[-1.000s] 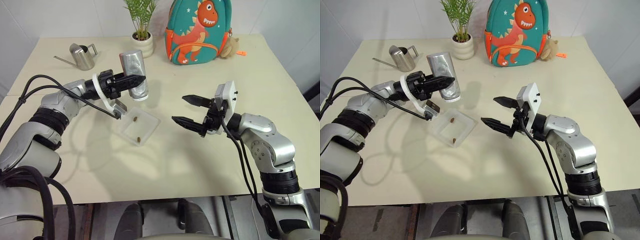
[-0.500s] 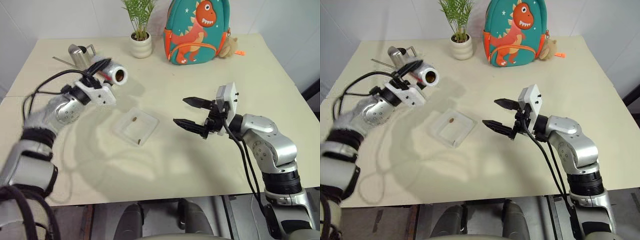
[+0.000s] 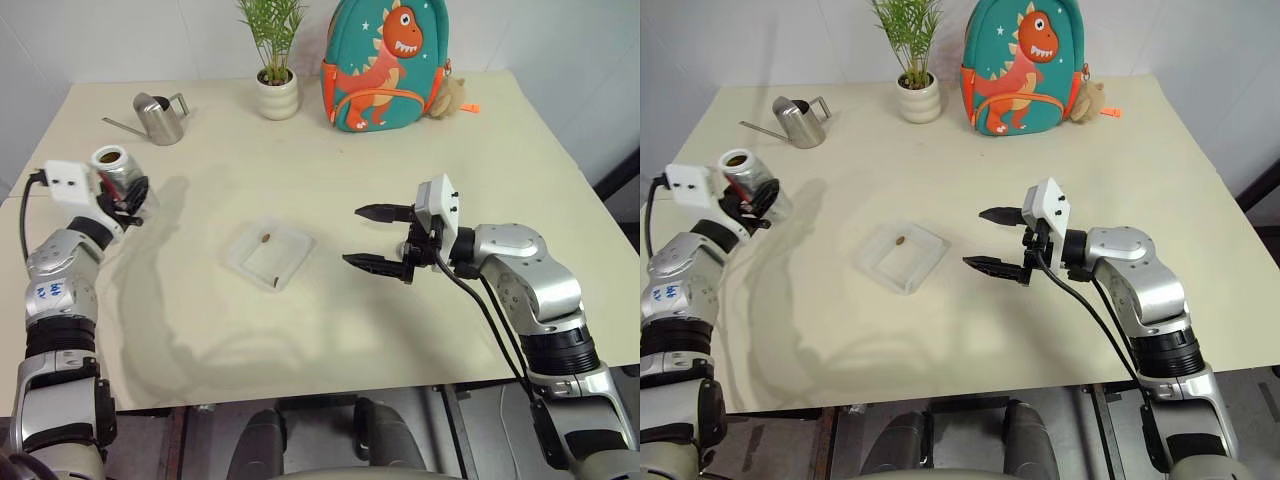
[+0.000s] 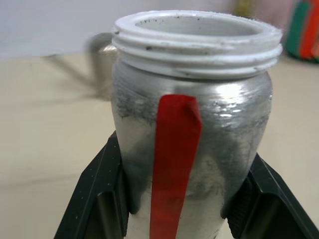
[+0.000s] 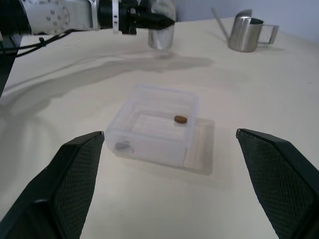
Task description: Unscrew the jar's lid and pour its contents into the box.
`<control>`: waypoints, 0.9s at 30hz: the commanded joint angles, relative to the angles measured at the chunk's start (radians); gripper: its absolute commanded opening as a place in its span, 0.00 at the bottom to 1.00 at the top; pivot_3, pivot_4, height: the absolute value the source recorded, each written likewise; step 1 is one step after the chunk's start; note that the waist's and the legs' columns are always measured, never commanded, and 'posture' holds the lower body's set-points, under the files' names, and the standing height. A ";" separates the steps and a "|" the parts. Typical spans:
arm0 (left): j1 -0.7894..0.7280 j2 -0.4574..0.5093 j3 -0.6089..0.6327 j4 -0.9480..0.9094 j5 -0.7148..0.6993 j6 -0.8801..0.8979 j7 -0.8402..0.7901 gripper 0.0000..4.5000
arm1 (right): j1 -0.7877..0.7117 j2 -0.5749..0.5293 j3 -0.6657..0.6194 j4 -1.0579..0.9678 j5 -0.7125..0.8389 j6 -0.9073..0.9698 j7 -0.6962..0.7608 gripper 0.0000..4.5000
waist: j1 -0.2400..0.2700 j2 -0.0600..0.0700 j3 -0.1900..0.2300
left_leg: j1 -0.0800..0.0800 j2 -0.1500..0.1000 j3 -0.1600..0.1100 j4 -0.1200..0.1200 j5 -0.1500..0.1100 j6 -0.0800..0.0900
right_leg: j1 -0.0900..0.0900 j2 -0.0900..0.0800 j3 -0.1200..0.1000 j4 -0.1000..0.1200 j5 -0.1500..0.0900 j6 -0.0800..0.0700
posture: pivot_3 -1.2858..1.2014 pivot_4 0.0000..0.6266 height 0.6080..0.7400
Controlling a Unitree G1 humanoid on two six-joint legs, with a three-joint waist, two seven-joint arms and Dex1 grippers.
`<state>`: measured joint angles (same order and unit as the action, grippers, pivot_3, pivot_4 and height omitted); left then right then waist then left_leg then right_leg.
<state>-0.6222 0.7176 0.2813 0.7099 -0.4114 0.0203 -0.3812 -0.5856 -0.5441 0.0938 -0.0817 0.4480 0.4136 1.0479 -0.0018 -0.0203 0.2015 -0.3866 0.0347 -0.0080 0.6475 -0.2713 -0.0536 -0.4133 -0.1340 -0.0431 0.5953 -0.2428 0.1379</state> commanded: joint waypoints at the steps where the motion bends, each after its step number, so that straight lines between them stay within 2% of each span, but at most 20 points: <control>1: 0.009 0.011 0.066 0.092 0.049 -0.132 0.048 0.43 | -0.029 0.015 0.004 -0.009 -0.004 -0.026 0.011 0.99 | 0.001 0.000 0.000 | 0.000 0.000 0.000 0.000 0.000 0.000 | 0.000 0.000 0.000 0.000 0.000 0.000 | 0.52 0.24 1.00; 6: 0.012 -0.019 0.114 0.175 0.034 -0.176 0.015 0.43 | -0.035 0.022 0.020 0.000 -0.020 -0.037 0.025 0.99 | 0.002 -0.001 -0.001 | -0.001 0.000 0.000 0.000 -0.001 -0.001 | 0.000 0.000 0.000 -0.003 0.001 0.001 | 0.52 0.24 1.00; 8: 0.014 -0.026 0.124 0.186 0.027 -0.164 -0.019 0.59 | -0.036 0.025 0.021 0.002 -0.024 -0.039 0.030 1.00 | 0.002 -0.002 -0.001 | -0.001 0.000 0.000 0.000 -0.001 -0.001 | 0.000 0.000 0.000 -0.003 0.001 0.001 | 0.52 0.24 1.00; 10: 0.022 -0.024 0.124 0.193 0.041 -0.177 -0.034 0.70 | -0.039 0.028 0.022 0.000 -0.025 -0.038 0.031 1.00 | 0.000 -0.002 -0.001 | -0.001 0.000 0.000 0.000 -0.001 -0.002 | 0.000 0.000 0.000 -0.003 0.001 0.001 | 0.52 0.24 1.00; 14: 0.053 -0.009 0.133 0.189 0.063 -0.220 -0.036 0.97 | -0.045 0.030 0.024 -0.004 -0.028 -0.035 0.033 1.00 | -0.003 -0.002 -0.001 | -0.001 0.000 0.000 0.000 -0.001 -0.002 | 0.000 0.000 0.000 -0.003 0.001 0.001 | 0.52 0.24 1.00; 19: 0.117 0.006 0.179 0.111 0.038 -0.244 -0.065 0.99 | -0.045 0.029 0.016 -0.017 -0.025 -0.029 0.034 1.00 | -0.004 -0.002 -0.001 | -0.001 0.001 0.001 -0.001 -0.002 -0.002 | 0.000 0.001 0.000 -0.003 0.001 0.001 | 0.52 0.24 1.00; 21: 0.188 0.029 0.180 0.036 0.063 -0.242 -0.074 0.99 | -0.041 0.028 0.011 -0.021 -0.020 -0.026 0.034 1.00 | -0.002 -0.002 -0.001 | -0.001 0.001 0.001 -0.001 -0.002 -0.002 | 0.000 0.001 0.000 -0.003 0.001 0.001 | 0.52 0.24 1.00; 24: 0.312 0.082 0.159 -0.082 0.082 -0.245 -0.181 0.99 | -0.036 0.039 -0.008 -0.015 0.003 -0.012 0.025 1.00 | -0.005 -0.002 -0.001 | -0.001 0.002 0.002 -0.001 -0.003 -0.003 | -0.001 0.001 0.000 -0.004 0.001 0.000 | 0.52 0.24 1.00; 27: 0.394 0.138 0.154 -0.119 0.087 -0.252 -0.282 0.99 | -0.035 0.034 -0.019 -0.002 0.011 -0.010 0.032 1.00 | -0.004 -0.002 -0.001 | 0.000 0.003 0.002 -0.002 -0.003 -0.003 | -0.001 0.001 0.000 -0.004 0.000 -0.001 | 0.52 0.24 1.00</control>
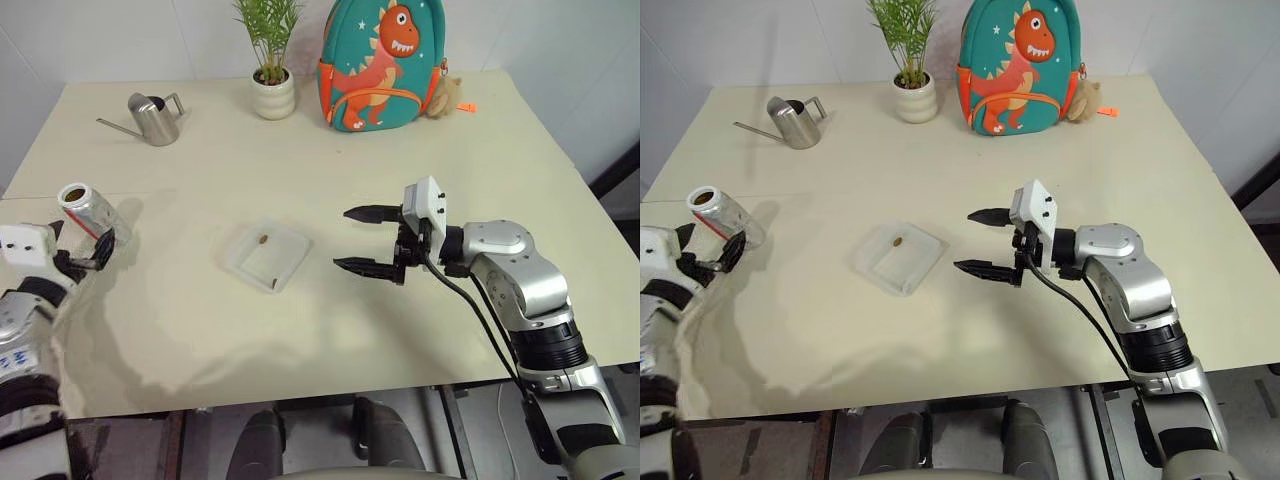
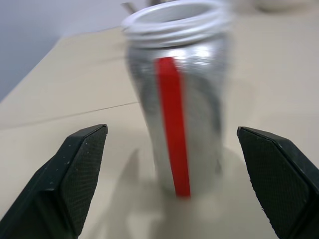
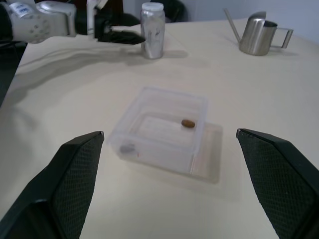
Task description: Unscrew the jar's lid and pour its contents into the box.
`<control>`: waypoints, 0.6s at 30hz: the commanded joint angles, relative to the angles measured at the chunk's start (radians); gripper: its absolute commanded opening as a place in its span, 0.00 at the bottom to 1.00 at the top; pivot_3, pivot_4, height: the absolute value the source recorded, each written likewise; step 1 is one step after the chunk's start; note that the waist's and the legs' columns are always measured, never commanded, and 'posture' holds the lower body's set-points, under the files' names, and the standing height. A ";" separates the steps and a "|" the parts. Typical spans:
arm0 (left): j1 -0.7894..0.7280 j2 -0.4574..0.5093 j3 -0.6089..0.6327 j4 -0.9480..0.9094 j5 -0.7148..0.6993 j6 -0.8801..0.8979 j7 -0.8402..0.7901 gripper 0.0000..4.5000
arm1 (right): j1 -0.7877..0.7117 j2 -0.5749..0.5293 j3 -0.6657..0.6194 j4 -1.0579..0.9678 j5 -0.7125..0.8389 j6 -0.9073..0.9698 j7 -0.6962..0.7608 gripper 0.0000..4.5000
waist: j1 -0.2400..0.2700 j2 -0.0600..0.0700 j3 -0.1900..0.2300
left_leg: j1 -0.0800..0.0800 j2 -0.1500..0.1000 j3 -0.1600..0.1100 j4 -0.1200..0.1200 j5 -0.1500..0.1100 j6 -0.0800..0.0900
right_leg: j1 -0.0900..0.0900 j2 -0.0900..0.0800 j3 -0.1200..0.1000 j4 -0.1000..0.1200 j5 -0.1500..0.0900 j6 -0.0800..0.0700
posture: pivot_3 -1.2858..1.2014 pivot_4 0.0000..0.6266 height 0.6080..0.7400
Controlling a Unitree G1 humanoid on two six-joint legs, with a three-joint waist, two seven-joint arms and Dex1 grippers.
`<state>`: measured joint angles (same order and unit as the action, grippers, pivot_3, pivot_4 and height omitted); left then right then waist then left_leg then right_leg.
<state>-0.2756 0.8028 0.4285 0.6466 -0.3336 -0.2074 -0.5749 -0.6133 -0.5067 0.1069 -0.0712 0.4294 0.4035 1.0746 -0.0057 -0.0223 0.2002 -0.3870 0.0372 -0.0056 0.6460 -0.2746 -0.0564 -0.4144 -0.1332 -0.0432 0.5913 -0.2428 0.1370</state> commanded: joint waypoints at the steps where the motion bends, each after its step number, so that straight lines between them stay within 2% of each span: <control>1: 0.065 0.064 0.007 -0.060 0.012 -0.028 -0.107 0.99 | -0.009 -0.008 -0.032 -0.007 0.027 -0.003 0.012 1.00 | 0.001 0.000 0.000 | 0.000 0.000 0.000 0.000 0.000 0.000 | 0.000 0.000 0.000 0.000 0.000 0.000 | 0.52 0.24 1.00; 5: 0.189 0.120 0.018 -0.112 0.033 -0.057 -0.194 0.99 | -0.001 -0.030 -0.033 0.004 0.019 -0.023 0.042 1.00 | 0.001 0.000 0.000 | 0.000 0.001 0.001 0.000 -0.002 0.001 | 0.000 0.000 0.000 0.000 0.000 -0.001 | 0.52 0.24 1.00; 10: 0.331 0.104 0.033 -0.430 -0.045 -0.020 -0.282 0.99 | 0.003 -0.054 -0.057 0.018 0.020 -0.050 0.059 1.00 | 0.006 0.000 0.000 | 0.000 0.004 0.003 0.000 -0.005 0.001 | -0.001 0.002 -0.001 -0.001 -0.001 -0.003 | 0.52 0.24 1.00; 14: 0.302 0.072 0.004 -0.623 -0.113 0.069 -0.279 0.99 | 0.008 -0.078 -0.078 0.024 0.020 -0.052 0.075 1.00 | 0.006 0.000 0.000 | 0.000 0.005 0.003 0.001 -0.005 0.001 | -0.001 0.002 -0.001 -0.001 -0.001 -0.003 | 0.52 0.24 1.00; 18: 0.234 0.048 -0.071 -0.722 -0.145 0.150 -0.306 0.99 | 0.013 -0.109 -0.093 0.036 0.021 -0.055 0.093 1.00 | 0.002 0.001 0.000 | 0.000 0.005 0.003 0.001 -0.005 0.001 | -0.001 0.003 -0.001 0.000 -0.001 -0.003 | 0.52 0.24 1.00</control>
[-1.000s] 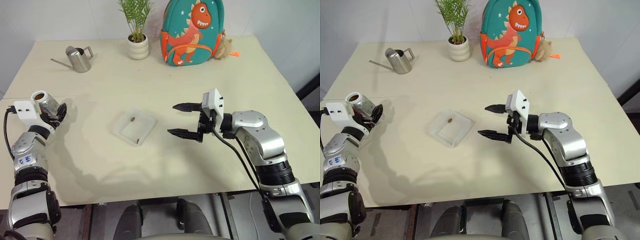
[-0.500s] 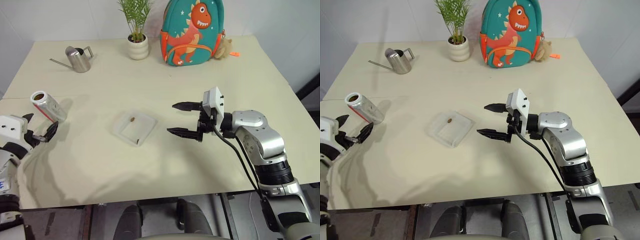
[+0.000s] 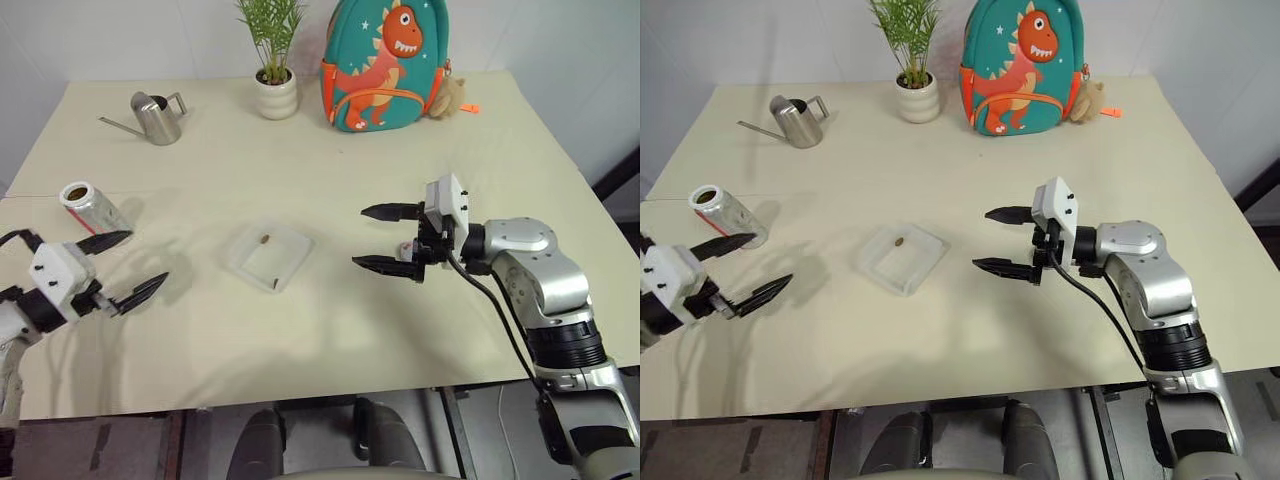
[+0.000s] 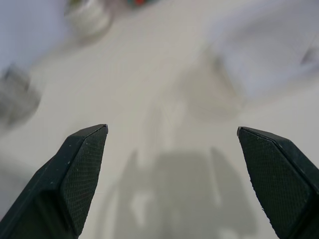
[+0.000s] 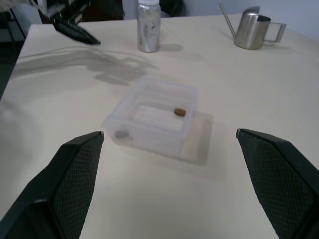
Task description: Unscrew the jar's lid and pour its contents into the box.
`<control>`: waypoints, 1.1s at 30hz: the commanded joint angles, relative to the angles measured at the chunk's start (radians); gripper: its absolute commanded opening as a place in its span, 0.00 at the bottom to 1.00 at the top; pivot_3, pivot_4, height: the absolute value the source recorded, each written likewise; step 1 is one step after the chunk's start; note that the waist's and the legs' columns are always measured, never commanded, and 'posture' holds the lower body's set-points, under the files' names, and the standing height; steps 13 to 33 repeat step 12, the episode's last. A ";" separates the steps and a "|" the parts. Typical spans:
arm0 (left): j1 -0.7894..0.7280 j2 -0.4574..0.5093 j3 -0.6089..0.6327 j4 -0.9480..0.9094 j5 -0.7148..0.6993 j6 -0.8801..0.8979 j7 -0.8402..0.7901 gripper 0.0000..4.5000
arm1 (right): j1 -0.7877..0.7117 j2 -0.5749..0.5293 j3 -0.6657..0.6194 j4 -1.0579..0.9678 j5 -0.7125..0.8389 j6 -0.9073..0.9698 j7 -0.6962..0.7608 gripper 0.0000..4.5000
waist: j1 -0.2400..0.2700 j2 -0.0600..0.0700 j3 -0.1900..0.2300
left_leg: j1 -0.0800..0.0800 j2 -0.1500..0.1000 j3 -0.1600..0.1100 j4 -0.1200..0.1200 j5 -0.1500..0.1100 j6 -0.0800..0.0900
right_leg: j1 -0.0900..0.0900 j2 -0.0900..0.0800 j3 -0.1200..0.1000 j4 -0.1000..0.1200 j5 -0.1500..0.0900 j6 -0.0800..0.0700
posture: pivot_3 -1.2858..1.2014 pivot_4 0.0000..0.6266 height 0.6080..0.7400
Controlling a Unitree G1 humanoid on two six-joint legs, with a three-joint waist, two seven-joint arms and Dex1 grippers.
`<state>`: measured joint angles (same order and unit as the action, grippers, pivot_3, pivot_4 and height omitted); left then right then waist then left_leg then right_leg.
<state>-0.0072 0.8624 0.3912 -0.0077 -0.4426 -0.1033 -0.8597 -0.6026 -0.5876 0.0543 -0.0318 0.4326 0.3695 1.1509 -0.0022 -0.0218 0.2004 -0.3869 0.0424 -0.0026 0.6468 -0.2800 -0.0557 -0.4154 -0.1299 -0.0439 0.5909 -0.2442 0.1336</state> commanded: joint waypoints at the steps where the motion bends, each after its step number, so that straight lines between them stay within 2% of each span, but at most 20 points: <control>1: -0.055 -0.015 -0.051 -0.076 -0.044 0.063 -0.035 0.99 | 0.004 -0.035 -0.045 0.000 0.016 -0.023 0.021 1.00 | -0.002 0.000 0.000 | 0.000 0.000 0.000 0.000 0.000 0.000 | 0.000 0.000 0.000 0.000 0.000 0.000 | 0.52 0.24 1.00; 6: -0.146 -0.011 -0.105 -0.037 -0.056 0.108 -0.129 0.99 | 0.021 -0.057 -0.061 -0.018 0.017 -0.018 0.022 1.00 | -0.003 0.000 0.000 | 0.000 0.002 0.000 0.000 0.000 0.000 | 0.000 0.003 0.000 0.000 0.000 0.000 | 0.52 0.24 1.00; 12: -0.207 -0.033 -0.093 -0.008 -0.047 0.120 -0.120 0.99 | 0.024 -0.057 -0.074 -0.029 0.024 -0.008 0.006 1.00 | -0.002 0.001 0.000 | 0.000 0.003 0.001 0.000 0.000 0.001 | 0.000 0.003 0.000 -0.001 -0.001 -0.001 | 0.52 0.24 1.00; 33: -0.207 -0.033 -0.093 -0.008 -0.047 0.120 -0.120 0.99 | 0.024 -0.057 -0.074 -0.029 0.024 -0.008 0.006 1.00 | -0.002 0.001 0.000 | 0.000 0.003 0.001 0.000 0.000 0.001 | 0.000 0.003 0.000 -0.001 -0.001 -0.001 | 0.52 0.24 1.00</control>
